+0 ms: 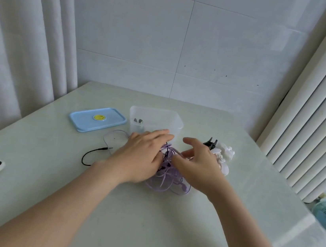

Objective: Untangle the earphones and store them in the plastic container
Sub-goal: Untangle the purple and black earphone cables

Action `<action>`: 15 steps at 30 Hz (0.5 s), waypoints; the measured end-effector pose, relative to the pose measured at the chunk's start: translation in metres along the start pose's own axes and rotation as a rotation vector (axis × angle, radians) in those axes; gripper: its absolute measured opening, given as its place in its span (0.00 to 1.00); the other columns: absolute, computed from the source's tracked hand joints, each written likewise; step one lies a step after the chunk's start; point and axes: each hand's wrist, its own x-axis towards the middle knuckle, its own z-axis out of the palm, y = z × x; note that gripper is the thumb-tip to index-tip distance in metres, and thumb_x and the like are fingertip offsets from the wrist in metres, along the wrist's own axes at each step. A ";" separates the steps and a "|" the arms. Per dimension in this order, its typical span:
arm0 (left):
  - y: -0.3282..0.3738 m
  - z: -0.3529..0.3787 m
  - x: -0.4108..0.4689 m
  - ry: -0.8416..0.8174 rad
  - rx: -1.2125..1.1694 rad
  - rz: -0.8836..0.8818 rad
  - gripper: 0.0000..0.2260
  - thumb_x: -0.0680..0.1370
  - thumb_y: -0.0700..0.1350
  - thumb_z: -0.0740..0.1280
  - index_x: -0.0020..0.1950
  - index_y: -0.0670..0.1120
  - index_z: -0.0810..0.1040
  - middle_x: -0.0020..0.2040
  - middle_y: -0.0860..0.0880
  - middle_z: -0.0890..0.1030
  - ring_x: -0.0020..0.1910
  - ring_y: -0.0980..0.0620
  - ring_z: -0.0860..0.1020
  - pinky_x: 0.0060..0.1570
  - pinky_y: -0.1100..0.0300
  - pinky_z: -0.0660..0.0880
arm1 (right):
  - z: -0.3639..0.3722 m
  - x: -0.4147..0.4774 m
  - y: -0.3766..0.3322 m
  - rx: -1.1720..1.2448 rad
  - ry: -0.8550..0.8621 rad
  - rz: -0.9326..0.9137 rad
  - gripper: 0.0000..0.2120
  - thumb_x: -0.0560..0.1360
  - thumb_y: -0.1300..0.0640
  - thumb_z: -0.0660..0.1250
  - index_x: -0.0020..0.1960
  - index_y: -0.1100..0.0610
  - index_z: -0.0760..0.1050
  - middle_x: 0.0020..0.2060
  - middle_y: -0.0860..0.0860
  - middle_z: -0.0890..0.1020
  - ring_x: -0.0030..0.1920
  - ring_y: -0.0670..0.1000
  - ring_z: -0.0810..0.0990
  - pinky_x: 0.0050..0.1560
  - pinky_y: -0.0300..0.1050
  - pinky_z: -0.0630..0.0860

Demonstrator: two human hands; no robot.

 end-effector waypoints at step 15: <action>-0.003 -0.032 0.005 0.538 0.086 0.059 0.03 0.75 0.40 0.67 0.45 0.47 0.78 0.35 0.54 0.76 0.43 0.47 0.74 0.63 0.45 0.71 | -0.005 0.009 0.004 -0.035 0.358 -0.225 0.10 0.75 0.61 0.72 0.53 0.51 0.84 0.34 0.38 0.79 0.40 0.37 0.79 0.41 0.23 0.67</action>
